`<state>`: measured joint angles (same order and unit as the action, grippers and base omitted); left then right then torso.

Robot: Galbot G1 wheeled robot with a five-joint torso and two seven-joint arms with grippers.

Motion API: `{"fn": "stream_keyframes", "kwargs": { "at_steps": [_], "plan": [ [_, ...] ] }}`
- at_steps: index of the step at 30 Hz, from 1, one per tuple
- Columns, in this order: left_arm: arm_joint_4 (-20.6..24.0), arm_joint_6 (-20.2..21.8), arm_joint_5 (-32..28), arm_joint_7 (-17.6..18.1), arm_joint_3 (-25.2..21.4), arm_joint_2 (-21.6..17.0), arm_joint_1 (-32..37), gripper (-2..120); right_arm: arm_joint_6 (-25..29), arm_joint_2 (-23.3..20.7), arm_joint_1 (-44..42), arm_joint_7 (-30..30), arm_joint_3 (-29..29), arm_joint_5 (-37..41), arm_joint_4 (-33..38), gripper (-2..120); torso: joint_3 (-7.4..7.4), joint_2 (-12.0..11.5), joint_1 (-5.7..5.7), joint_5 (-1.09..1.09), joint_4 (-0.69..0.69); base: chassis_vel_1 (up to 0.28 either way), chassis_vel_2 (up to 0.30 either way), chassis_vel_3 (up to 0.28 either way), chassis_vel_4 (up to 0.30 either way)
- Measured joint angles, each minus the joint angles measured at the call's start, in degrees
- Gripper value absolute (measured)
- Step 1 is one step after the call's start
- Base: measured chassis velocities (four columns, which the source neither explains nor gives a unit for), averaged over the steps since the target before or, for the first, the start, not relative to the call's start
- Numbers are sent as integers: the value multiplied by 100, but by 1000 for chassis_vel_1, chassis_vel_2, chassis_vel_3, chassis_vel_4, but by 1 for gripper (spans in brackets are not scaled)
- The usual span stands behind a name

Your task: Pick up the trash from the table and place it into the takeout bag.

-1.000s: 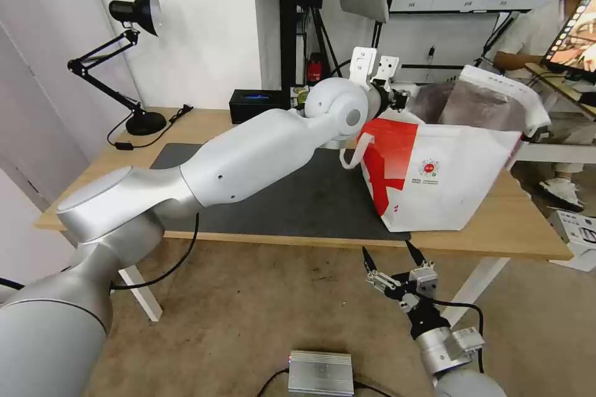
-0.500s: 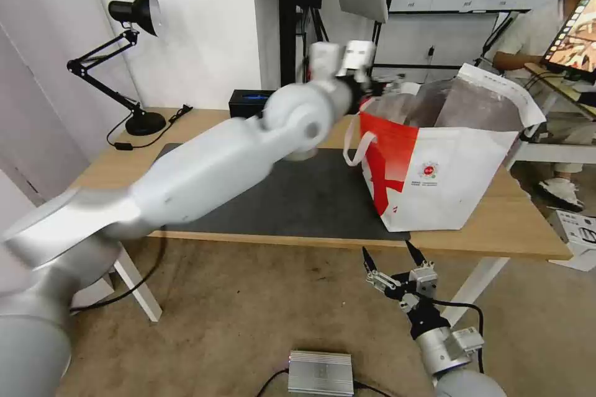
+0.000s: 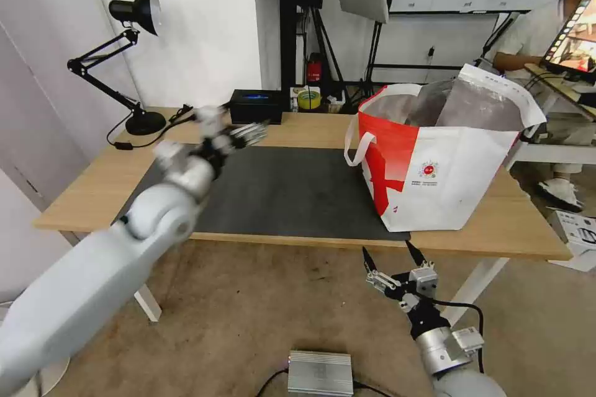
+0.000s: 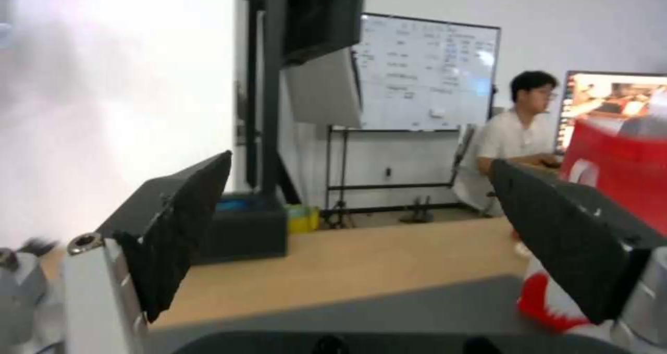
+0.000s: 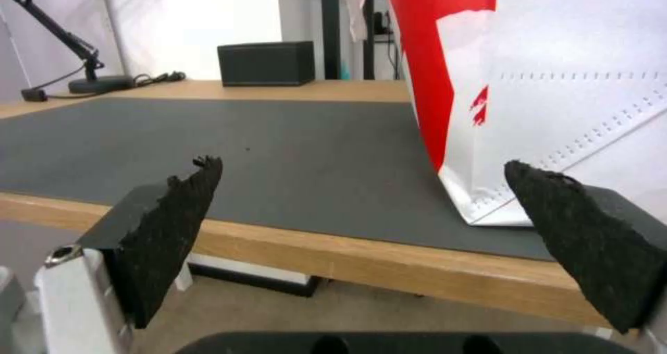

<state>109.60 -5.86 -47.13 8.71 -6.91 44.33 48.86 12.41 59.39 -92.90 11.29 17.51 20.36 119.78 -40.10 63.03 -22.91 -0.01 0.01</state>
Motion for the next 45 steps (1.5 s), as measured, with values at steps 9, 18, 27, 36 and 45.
{"fn": "stream_keyframes", "kwargs": {
  "at_steps": [9, 18, 27, 36, 45],
  "plan": [
    [133, -539, 799, -404, -1316, 687, 1962, 100, 0, 0, 0, 0, 0, 0, 0, 100, 0, 0, 0, 1, 0, 0, 0, 0, 0],
    [-136, -915, 1448, -493, -1463, 1157, 2631, 100, 0, 0, 0, 1, 0, 0, 0, 100, -1, 0, -1, 1, -2, 0, 0, 0, 0],
    [-162, -1095, 1751, -526, -1945, 1336, 3341, 100, 0, 0, 0, 1, 0, 0, 0, 100, -1, 0, -1, 2, 0, 0, 0, 0, 0],
    [-223, -1154, 1762, -551, -2113, 1303, 3569, 100, 0, 0, 0, 0, 0, 0, 0, 100, -1, 0, -1, 1, -1, 0, 0, 0, 0],
    [-210, -1154, 1754, -580, -2103, 1312, 3615, 100, 0, 0, 0, 0, 0, 0, 0, 100, -1, 0, -1, 1, -1, 0, 0, 0, 0]
  ]
}}
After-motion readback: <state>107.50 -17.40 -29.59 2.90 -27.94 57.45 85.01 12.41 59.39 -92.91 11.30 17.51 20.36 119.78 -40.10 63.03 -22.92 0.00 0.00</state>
